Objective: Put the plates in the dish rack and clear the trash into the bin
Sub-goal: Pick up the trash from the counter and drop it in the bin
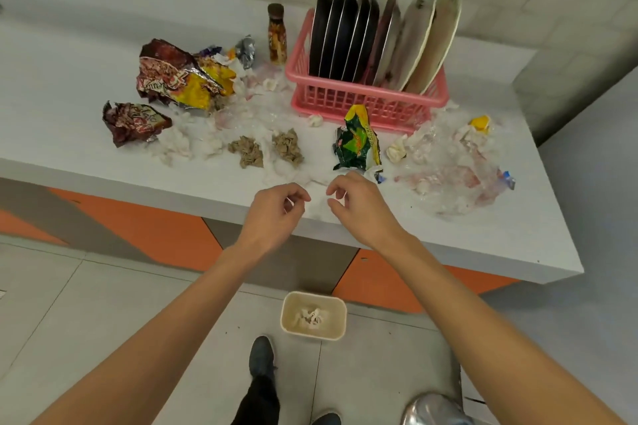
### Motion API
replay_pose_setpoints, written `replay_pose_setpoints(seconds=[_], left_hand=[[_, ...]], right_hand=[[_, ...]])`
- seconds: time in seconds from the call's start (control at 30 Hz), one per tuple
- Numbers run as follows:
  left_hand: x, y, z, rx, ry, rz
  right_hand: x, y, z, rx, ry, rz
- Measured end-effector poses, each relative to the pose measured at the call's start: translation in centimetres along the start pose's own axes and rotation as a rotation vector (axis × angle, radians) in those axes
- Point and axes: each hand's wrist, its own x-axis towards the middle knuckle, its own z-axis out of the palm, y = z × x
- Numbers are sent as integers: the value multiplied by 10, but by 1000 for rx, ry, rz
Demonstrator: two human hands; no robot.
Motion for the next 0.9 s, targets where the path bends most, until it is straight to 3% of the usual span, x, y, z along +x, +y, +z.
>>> replay_pose_setpoints(seconds=[0.47,0.7,0.9], left_hand=[[71,-65,-57,129,-55,106],[84,-76,-48,338,-305,140],[90,-81,-46,223,-215,173]], right_hand=[[66,-32,56,11,2,181],[81,-28,74,-14,-66,210],[85,-15,81,-39,-78,219]])
